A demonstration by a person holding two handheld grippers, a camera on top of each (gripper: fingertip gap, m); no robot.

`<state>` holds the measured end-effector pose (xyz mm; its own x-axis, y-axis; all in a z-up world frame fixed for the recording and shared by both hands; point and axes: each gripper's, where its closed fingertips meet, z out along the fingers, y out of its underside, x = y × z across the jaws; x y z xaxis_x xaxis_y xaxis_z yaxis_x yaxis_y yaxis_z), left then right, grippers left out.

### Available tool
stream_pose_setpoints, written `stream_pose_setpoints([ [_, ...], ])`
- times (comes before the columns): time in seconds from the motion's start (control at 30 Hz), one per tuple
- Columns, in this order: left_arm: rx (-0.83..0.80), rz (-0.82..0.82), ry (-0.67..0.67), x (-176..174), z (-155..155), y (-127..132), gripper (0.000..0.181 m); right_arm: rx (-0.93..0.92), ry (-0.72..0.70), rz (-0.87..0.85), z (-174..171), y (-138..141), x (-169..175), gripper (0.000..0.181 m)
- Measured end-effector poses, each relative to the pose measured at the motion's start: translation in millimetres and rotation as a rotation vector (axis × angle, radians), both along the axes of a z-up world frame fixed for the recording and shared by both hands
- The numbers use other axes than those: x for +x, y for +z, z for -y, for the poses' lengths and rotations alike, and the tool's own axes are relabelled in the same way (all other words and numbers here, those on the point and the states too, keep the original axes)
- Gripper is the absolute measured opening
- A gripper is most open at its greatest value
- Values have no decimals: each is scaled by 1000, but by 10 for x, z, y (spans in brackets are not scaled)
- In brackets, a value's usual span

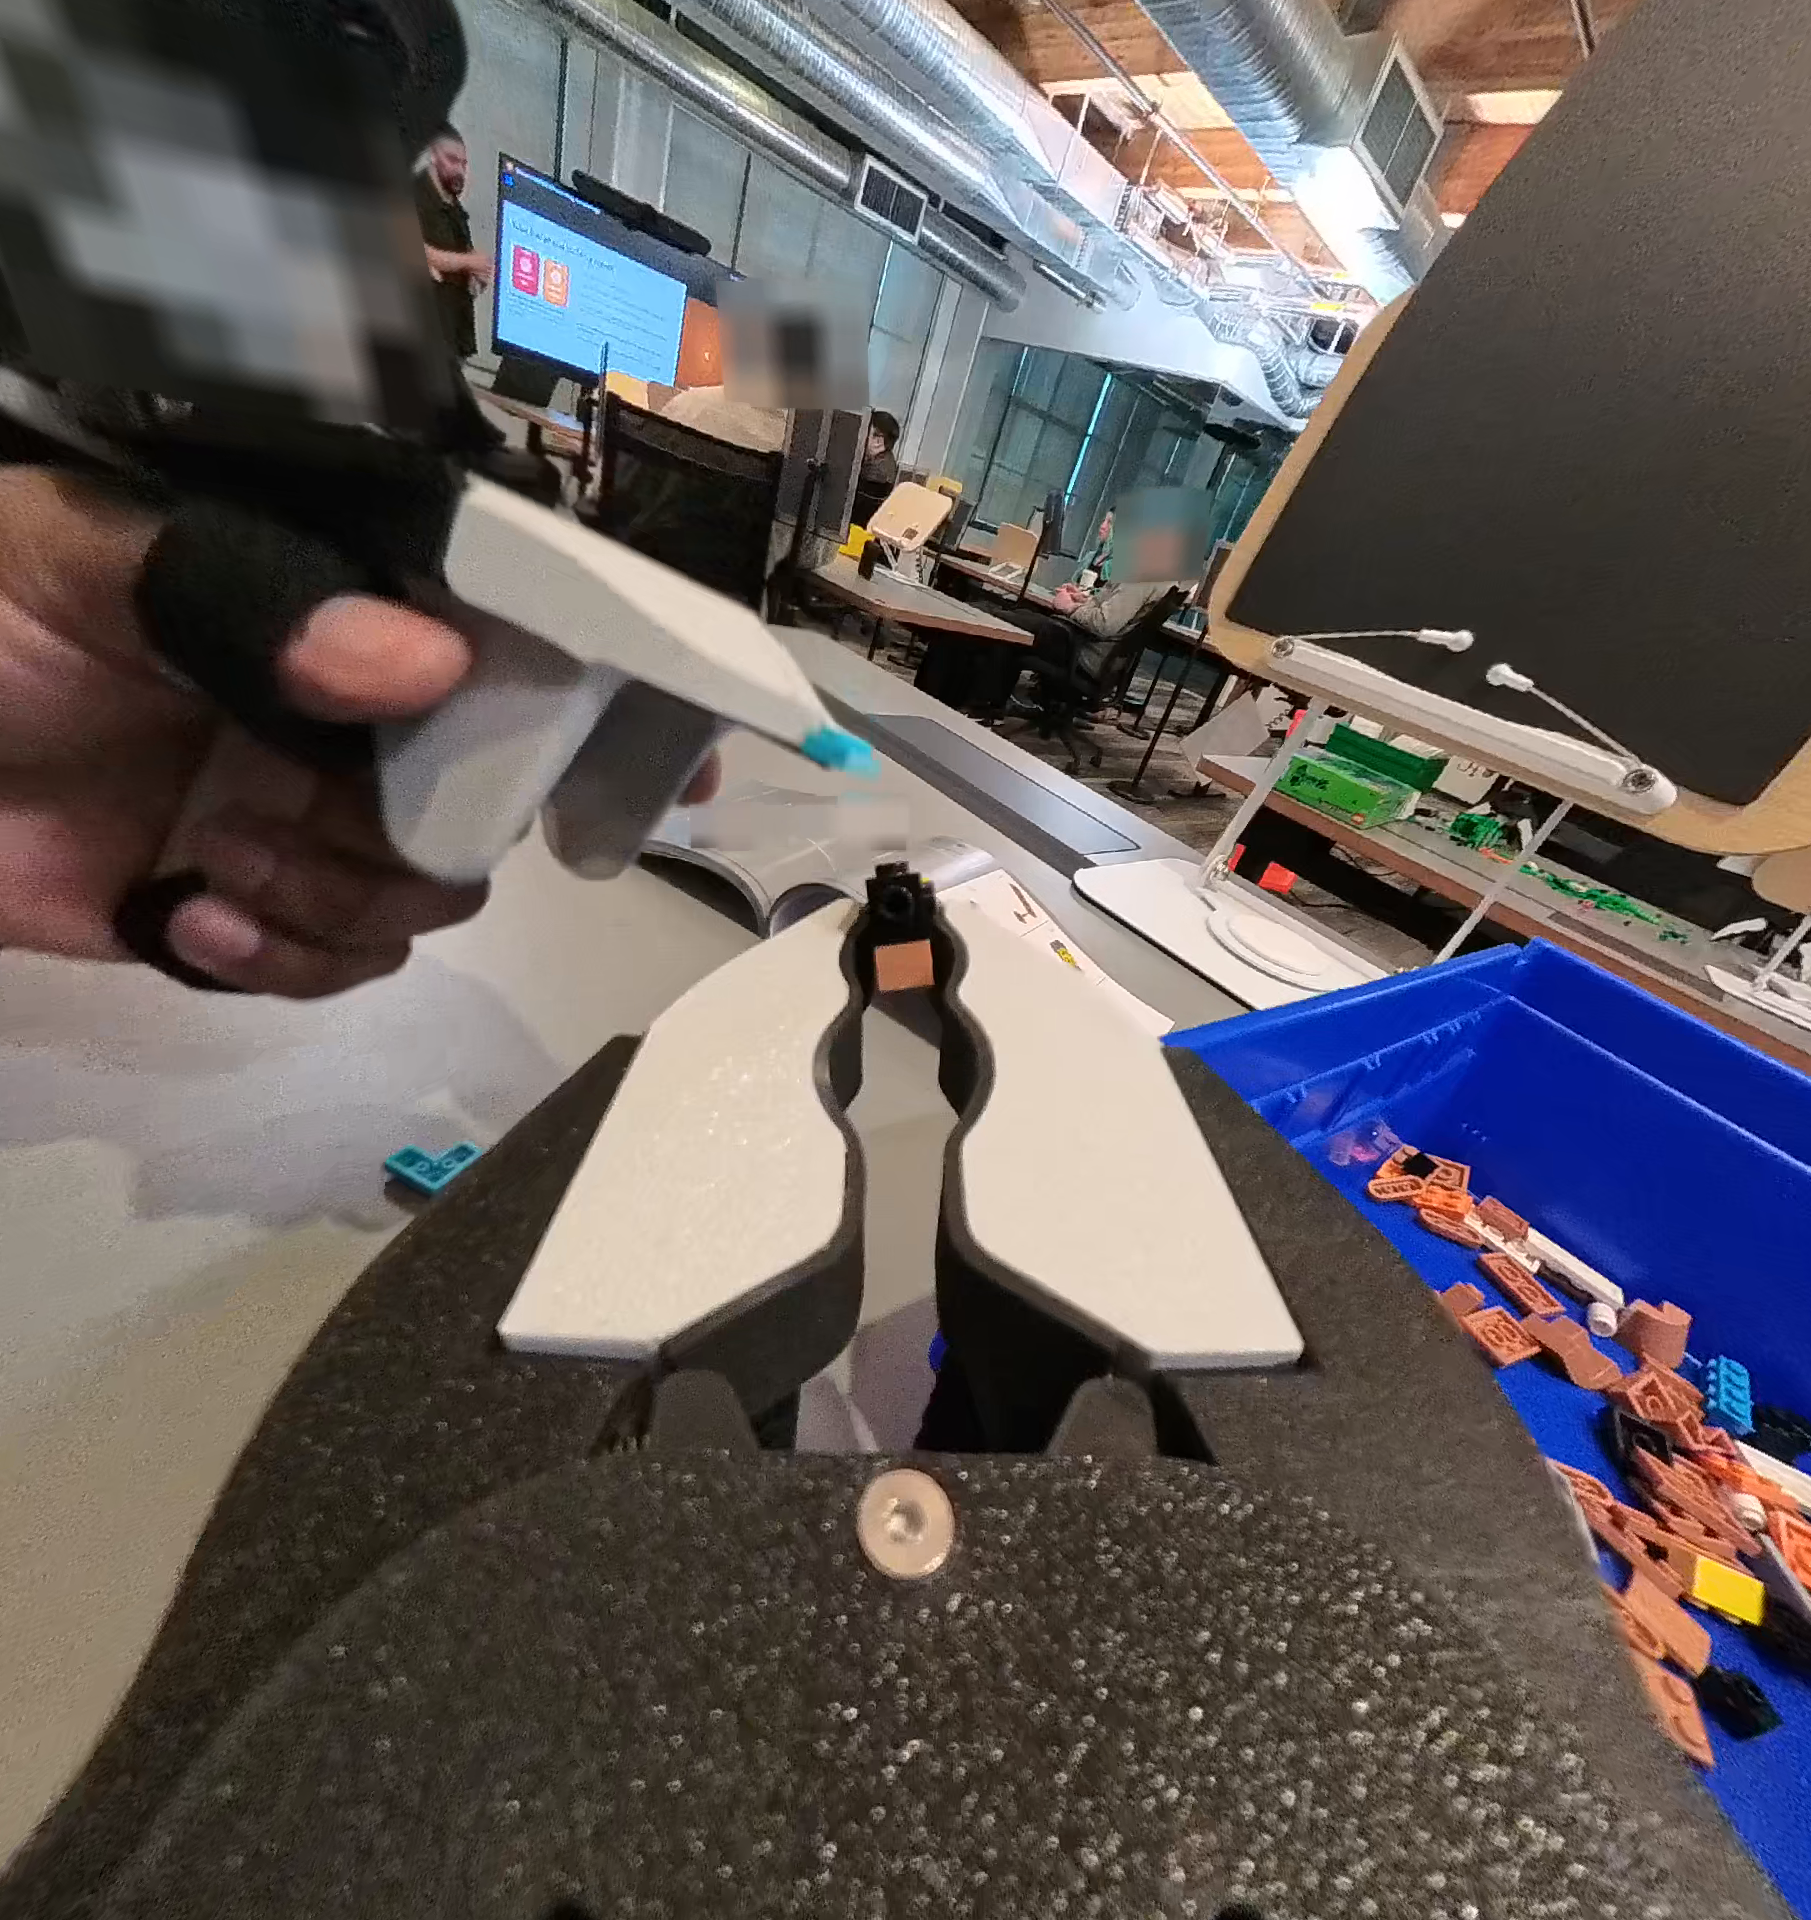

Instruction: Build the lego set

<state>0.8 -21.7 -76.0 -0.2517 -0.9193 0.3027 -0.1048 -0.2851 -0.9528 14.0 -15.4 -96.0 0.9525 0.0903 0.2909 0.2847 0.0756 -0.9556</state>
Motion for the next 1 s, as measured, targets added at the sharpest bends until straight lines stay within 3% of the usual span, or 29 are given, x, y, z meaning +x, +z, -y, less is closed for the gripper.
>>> stream_pose_setpoints([
  [0.13,49,31,72,29,-30,-2,8,13,-1,26,15,21,-30,9],
  [0.4,7,27,95,87,5,-65,8,29,-19,30,26,50,-5,9],
  [0.77,138,-8,144,101,39,-94,8,21,-35,64,24,33,-8,9],
  [1.0,108,-24,146,91,35,-114,8,12,-43,75,19,17,-4,9],
])
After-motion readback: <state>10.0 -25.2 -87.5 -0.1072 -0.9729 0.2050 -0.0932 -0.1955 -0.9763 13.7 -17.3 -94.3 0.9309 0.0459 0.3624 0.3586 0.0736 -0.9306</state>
